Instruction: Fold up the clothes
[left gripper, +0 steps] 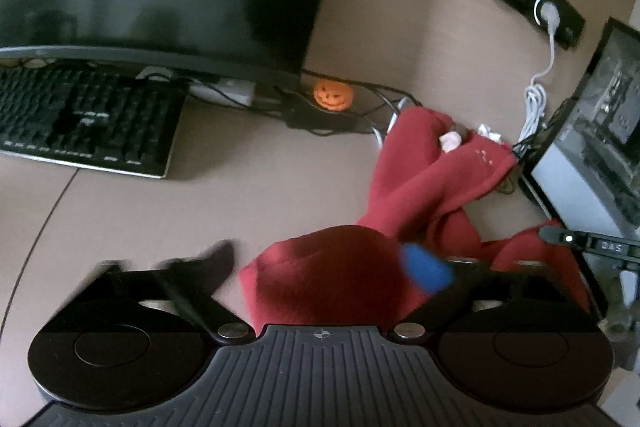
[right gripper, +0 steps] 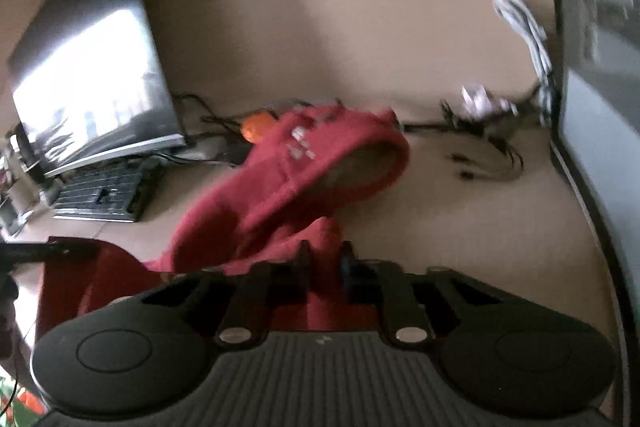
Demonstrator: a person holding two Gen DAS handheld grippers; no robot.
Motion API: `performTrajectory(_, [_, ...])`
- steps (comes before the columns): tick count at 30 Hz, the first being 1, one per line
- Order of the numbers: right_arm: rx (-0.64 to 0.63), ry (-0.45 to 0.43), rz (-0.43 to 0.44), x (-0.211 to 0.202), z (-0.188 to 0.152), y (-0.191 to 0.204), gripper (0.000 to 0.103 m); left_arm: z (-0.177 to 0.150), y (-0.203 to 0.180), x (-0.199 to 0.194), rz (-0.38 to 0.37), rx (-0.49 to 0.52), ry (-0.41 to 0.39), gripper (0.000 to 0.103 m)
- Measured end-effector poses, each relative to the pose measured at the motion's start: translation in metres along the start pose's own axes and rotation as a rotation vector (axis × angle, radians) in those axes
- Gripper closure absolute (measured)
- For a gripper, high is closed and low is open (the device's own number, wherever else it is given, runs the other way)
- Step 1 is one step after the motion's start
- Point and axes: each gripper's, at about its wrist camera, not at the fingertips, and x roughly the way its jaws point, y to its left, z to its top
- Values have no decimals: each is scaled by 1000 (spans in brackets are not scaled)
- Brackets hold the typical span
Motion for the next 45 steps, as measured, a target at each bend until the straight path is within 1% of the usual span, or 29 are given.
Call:
performTrajectory(1, [-21,-15,8,-11,3,4,92,1,-1,-2,-5,-3,-7,81])
performTrajectory(3, [-78,-41,-14,-31,7,6,92,2,-4,-7,-14,-10,-21,87])
performTrajectory(4, [-93,-44,-30,-33,6,5,92,3,-8,-22,-9,15,-62,87])
performTrajectory(6, [-98,-33,-43,-23,3,-1,91,1,-16,-41,64,87,-126,87])
performTrajectory(7, [-99,-20,-55,-13,1,-3,91,-1,-16,-42,98,114,-135,85])
performTrajectory(8, [-103,-7,-73,-3,-2,-5,91,-3,-14,-38,121,129,-128,84])
performTrajectory(9, [-112,9,-98,9,-6,-6,91,-5,-10,-28,135,126,-103,80])
performTrajectory(10, [-113,31,-117,21,-10,-8,87,-8,-5,-17,153,113,-83,75])
performTrajectory(11, [-104,54,-135,32,-14,-12,83,-12,-1,-6,171,100,-63,74])
performTrajectory(13, [-85,87,-168,46,-19,-19,67,-16,11,8,193,61,-34,52])
performTrajectory(14, [-78,79,-178,43,-18,-20,64,-17,18,9,199,30,-26,48])
performTrajectory(15, [-77,59,-185,35,-16,-20,60,-18,24,11,206,-1,-18,38])
performTrajectory(16, [-83,31,-196,24,-13,-17,52,-19,31,13,212,-32,-9,32])
performTrajectory(18, [-113,-48,-237,1,-6,-6,46,-15,34,-10,176,-100,-46,30])
performTrajectory(19, [-128,-86,-252,-10,-3,-1,45,-12,30,-24,153,-100,-80,24])
performTrajectory(20, [-139,-110,-249,-17,0,6,44,-10,25,-37,130,-95,-115,20])
performTrajectory(21, [-137,-115,-223,-20,2,11,41,-8,17,-49,101,-74,-152,10])
performTrajectory(23, [-109,-90,-123,-17,1,20,37,-9,2,-46,21,-35,-159,9])
performTrajectory(25, [-75,-46,-15,0,-8,27,28,-10,-12,-40,-60,3,-161,8])
performTrajectory(26, [-53,-10,26,13,-15,28,26,-15,-18,-31,-67,12,-141,8])
performTrajectory(27, [-30,32,42,28,-23,28,22,-24,-23,-13,-53,16,-103,8])
performTrajectory(28, [-18,75,37,43,-32,28,18,-32,-25,4,-29,17,-66,8])
performTrajectory(29, [-24,97,28,54,-41,29,17,-41,-25,17,15,27,-45,8])
performTrajectory(31, [-111,61,0,58,-56,38,7,-58,-23,42,108,50,-9,7])
performTrajectory(32, [-141,62,-5,56,-59,43,7,-65,-20,49,120,58,4,6])
performTrajectory(33, [-156,63,-16,54,-60,46,7,-72,-18,55,126,65,16,3])
performTrajectory(36, [-154,47,-6,50,-65,45,5,-75,-6,55,102,12,15,2])
performTrajectory(39, [-120,32,12,48,-65,40,5,-78,-4,58,102,18,9,1])
performTrajectory(45, [-118,31,-23,52,-70,45,4,-78,-6,56,100,33,-3,1])
